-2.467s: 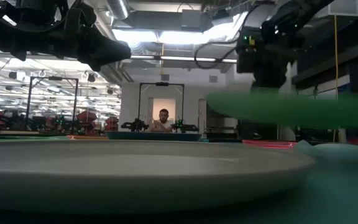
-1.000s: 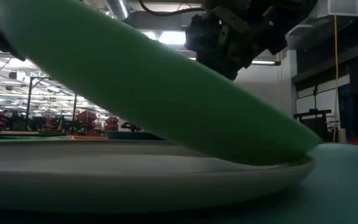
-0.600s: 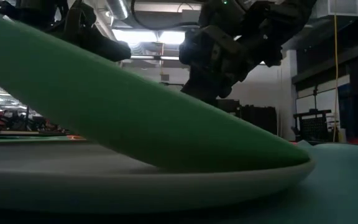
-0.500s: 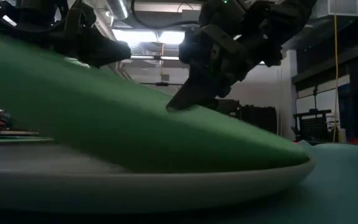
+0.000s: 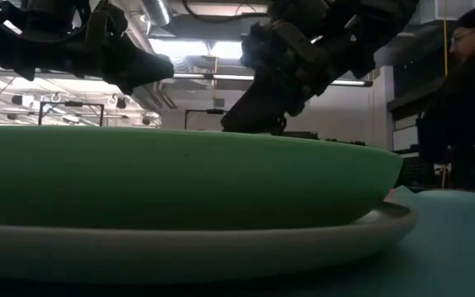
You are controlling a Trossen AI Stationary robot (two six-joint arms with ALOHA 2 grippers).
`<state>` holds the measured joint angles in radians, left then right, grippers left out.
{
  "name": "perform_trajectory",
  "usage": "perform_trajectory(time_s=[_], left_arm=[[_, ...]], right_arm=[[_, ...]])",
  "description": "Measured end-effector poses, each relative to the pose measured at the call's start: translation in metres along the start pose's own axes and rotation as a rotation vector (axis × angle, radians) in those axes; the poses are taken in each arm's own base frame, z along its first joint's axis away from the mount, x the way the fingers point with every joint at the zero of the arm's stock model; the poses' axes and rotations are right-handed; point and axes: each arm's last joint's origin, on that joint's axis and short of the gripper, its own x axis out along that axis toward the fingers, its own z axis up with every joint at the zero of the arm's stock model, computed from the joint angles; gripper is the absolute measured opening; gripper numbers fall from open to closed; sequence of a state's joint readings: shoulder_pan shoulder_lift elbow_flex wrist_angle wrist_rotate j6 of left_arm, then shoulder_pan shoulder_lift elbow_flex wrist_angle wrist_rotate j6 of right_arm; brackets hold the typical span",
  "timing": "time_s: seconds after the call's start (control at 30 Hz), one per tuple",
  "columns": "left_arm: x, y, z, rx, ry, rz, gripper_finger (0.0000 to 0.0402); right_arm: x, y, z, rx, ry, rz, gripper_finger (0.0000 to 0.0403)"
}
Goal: Stack plastic plates
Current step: Stack the dark green plate on top of the green plate
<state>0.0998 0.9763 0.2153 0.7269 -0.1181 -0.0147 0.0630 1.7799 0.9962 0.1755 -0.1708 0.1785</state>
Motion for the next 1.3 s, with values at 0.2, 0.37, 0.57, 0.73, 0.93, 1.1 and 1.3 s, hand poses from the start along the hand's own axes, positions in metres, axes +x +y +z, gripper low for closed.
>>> perform_trajectory(time_s=[0.2,0.37,0.57,0.73,0.93,1.1,1.3], left_arm=[[0.0,0.0,0.0,0.0,0.0,0.0,0.0089],[0.0,0.0,0.0,0.0,0.0,0.0,0.0089],[0.0,0.0,0.0,0.0,0.0,0.002,0.0089],[0.0,0.0,0.0,0.0,0.0,0.003,0.0089],[0.0,0.0,0.0,0.0,0.0,0.003,0.0089],[0.0,0.0,0.0,0.0,0.0,0.003,0.0089],[0.0,0.0,0.0,0.0,-0.001,0.011,0.0089]], right_arm=[[-0.028,-0.012,0.012,-0.023,0.006,-0.136,0.0139],[-0.045,-0.027,0.016,0.005,0.032,-0.254,0.0139],[-0.052,-0.049,0.013,0.051,0.067,-0.327,0.0138],[-0.055,-0.063,0.013,0.078,0.056,-0.429,0.0141],[-0.056,-0.073,0.014,0.091,0.044,-0.49,0.0188],[-0.052,-0.08,0.009,0.165,0.045,-0.541,0.0225],[-0.05,-0.09,0.005,0.234,0.042,-0.579,0.0222]])
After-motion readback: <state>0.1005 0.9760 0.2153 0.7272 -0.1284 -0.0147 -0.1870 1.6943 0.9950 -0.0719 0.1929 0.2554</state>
